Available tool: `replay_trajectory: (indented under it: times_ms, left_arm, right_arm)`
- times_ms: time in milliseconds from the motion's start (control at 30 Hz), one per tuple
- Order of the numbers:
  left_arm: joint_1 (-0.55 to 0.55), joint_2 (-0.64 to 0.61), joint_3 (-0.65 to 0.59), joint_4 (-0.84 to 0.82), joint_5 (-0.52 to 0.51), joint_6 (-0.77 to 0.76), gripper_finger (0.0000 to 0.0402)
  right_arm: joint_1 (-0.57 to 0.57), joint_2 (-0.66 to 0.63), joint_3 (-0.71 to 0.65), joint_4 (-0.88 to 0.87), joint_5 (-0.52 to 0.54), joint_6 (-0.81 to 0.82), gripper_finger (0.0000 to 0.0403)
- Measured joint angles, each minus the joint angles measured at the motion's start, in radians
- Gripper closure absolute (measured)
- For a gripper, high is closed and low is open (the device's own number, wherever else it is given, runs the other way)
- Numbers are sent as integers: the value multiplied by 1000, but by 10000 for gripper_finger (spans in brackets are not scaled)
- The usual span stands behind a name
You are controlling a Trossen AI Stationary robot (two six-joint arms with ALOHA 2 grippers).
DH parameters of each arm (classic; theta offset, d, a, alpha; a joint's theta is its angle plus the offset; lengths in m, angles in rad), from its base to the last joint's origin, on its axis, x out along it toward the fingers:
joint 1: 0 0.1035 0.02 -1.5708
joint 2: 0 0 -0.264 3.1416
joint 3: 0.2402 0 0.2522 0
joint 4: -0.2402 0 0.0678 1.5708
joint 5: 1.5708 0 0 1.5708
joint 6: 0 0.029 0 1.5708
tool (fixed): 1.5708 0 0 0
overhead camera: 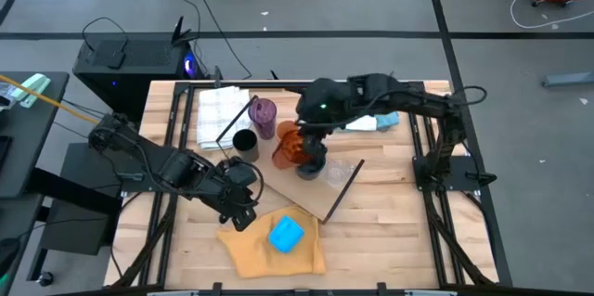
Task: Stack small to large cups/mugs on shelf
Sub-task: Put the orange cup on the shelf
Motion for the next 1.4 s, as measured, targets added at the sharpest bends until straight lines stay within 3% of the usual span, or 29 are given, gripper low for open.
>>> replay_trajectory:
  times_ms: [267,433,800,1200,1400]
  left_arm:
    - [-3,-1,202,-293,-4,-4,239]
    - [-25,-2,351,-444,-73,-4,239]
    - [-32,-28,505,-438,-166,226,239]
    - [-32,-34,524,-438,-169,438,239]
    - [-32,-34,524,-438,-182,512,239]
  right_arm:
    - [36,109,0,32,-4,68,400]
    - [56,156,0,57,2,125,400]
    - [44,276,72,99,118,413,400]
    - [42,308,83,-71,114,662,400]
    - [32,303,83,-52,92,743,401]
